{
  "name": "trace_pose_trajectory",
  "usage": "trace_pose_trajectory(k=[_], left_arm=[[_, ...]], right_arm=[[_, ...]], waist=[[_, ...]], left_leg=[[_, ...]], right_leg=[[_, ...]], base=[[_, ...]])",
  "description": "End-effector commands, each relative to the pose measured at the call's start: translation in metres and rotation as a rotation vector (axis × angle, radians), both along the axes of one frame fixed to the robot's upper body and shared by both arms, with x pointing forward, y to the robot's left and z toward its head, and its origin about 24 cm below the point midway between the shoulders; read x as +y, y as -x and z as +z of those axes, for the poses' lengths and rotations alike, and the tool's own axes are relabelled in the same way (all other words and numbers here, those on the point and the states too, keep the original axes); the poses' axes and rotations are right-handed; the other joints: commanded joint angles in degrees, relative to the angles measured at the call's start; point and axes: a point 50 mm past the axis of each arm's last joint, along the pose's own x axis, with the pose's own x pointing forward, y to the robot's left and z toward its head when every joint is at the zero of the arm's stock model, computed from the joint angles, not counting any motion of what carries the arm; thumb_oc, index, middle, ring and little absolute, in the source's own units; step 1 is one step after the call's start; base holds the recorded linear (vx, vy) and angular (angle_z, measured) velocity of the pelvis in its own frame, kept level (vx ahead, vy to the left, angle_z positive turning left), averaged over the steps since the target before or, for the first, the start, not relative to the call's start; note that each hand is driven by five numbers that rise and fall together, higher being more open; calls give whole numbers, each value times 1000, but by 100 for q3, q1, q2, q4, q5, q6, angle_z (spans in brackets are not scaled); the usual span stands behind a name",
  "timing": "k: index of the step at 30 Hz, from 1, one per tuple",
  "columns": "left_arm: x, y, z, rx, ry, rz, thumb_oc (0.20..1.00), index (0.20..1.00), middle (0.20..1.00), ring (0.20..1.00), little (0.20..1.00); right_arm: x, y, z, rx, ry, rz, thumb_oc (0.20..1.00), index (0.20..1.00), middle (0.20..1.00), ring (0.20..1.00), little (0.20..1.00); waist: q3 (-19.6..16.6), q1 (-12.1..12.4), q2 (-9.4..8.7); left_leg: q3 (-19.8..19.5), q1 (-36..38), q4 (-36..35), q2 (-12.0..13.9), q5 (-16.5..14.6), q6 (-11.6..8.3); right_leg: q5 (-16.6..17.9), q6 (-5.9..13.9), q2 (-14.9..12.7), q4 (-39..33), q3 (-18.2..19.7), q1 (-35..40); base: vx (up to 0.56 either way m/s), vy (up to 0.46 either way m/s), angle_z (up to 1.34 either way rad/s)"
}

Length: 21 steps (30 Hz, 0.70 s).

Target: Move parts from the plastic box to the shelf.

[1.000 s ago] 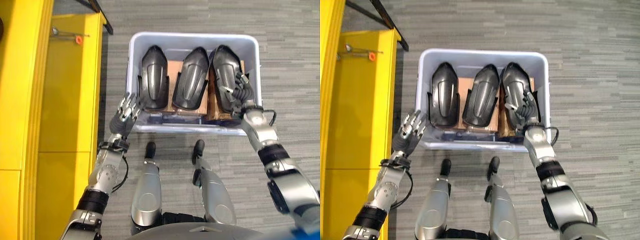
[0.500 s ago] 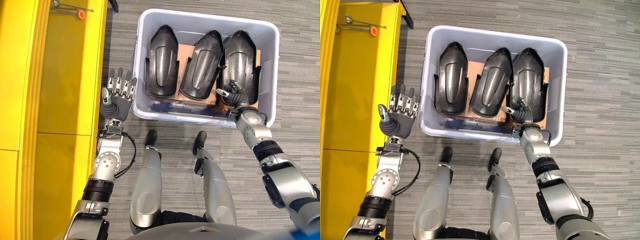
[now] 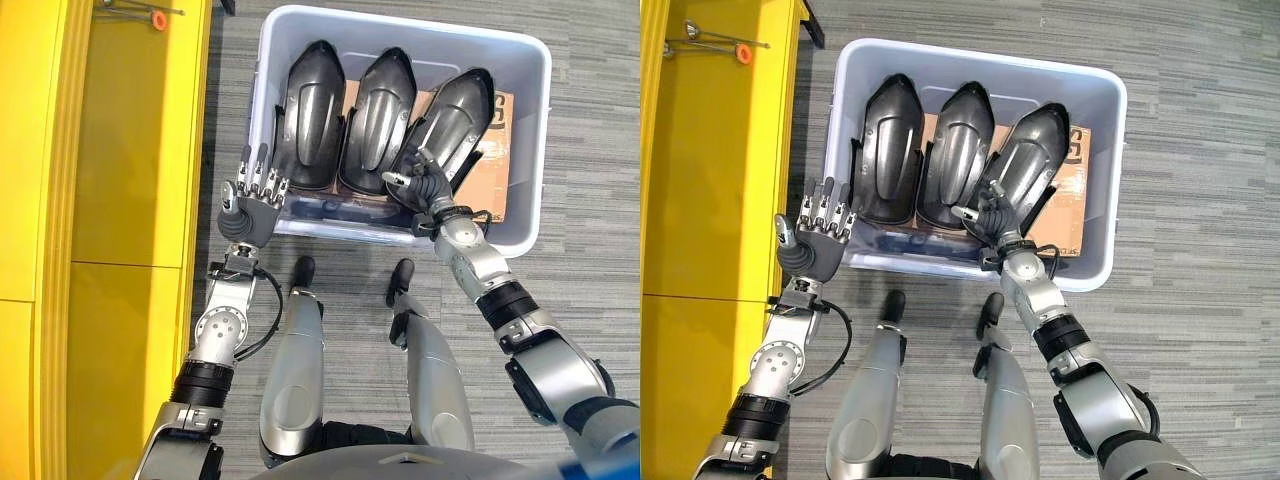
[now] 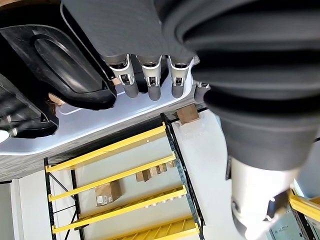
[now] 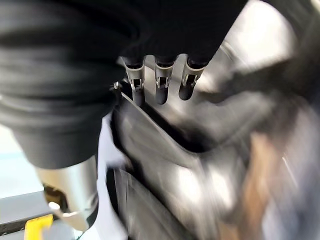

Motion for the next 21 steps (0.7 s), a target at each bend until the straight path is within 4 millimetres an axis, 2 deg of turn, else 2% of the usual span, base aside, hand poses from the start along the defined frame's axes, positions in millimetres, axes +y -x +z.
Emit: trace_pose_trajectory(k=[1,6,12,15,21], left_arm=[[-12,15,23,-171,0,-17,1000,1000,1000,1000,1000],[-21,20,21,-202,39,-15,1000,1000,1000,1000,1000],[-23,24,12,-188,68,-9,1000,1000,1000,1000,1000],[-22,25,9,-189,89,-2,1000,1000,1000,1000,1000],[-23,29,9,-216,151,-13,1000,1000,1000,1000,1000]], right_arm=[[-9,13,50,-345,86,-187,1000,1000,1000,1000,1000],[-4,32,68,-588,224,-302,1000,1000,1000,1000,1000],[-3,45,81,-722,267,-357,1000,1000,1000,1000,1000],[-4,45,81,-704,266,-364,1000,1000,1000,1000,1000],[-7,38,55,-494,166,-312,1000,1000,1000,1000,1000]], waist=[[-208,-83,163],[-208,-200,314],[-208,-277,411],[-208,-318,452],[-208,-425,508]], left_leg=[[-282,148,-911,-280,628,510],[-132,264,-1080,-224,629,491],[-26,396,-1219,-172,643,463],[36,408,-1249,-150,647,456],[174,428,-1318,-108,657,450]], right_leg=[[-1016,85,173,713,27,349],[-1066,81,106,707,71,315],[-1093,89,64,699,106,329],[-1107,85,48,728,135,284],[-1100,86,24,744,206,205]], base=[[-19,170,-12],[-19,134,-15],[3,64,-4],[-8,70,-7],[-6,62,-3]])
